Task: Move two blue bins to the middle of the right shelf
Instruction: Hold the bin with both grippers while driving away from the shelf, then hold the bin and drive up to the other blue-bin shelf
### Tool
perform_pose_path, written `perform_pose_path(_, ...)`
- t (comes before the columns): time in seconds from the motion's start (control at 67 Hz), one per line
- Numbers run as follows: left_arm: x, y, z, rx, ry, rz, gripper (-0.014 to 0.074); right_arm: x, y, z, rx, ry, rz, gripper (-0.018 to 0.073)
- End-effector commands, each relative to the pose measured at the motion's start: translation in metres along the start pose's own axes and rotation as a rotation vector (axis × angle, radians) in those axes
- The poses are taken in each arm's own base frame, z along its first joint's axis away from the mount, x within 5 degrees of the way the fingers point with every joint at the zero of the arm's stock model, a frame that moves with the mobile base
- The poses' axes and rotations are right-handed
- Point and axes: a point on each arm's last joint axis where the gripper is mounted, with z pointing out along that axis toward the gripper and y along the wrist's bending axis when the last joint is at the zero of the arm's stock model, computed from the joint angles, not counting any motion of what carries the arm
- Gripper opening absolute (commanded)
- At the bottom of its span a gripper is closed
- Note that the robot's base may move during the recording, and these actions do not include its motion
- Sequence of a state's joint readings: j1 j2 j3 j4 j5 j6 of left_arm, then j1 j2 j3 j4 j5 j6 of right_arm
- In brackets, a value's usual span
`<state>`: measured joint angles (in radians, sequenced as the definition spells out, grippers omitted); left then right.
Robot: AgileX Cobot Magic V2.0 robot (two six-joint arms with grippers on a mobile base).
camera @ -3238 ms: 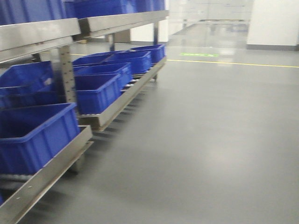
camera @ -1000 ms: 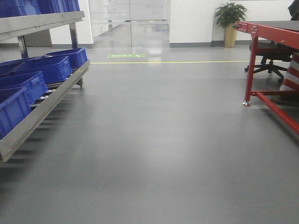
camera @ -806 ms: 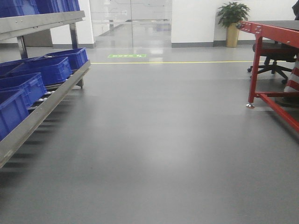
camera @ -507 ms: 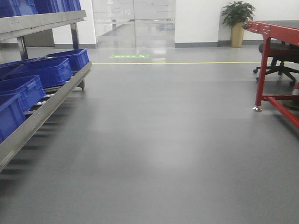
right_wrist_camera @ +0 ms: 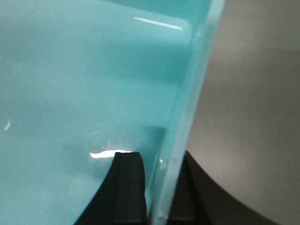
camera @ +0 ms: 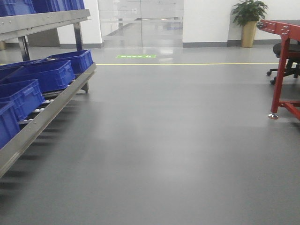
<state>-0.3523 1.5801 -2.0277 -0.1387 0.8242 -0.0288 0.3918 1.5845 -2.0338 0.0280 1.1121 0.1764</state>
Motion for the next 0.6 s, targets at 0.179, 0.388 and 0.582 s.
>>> perform_pose_path(0.179,-0.0137,-0.0065,-0.0114,0.048,-0.108,-0.056,-0.0111,-0.0045,0.0022,-0.0089,-0.018,-0.044,-0.031,-0.0154)
perform_pose_path(0.388,-0.0137,-0.0065,-0.0114,0.048,-0.108,-0.056,-0.0111,-0.0045,0.0022,-0.0089,-0.018,-0.044,-0.031,-0.0154)
perform_pose_path(0.582,-0.0126,-0.0061,-0.0084,0.047,-0.102,-0.057,-0.0111,-0.0045,0.0022,-0.0089,-0.018,-0.044,-0.031,-0.0154)
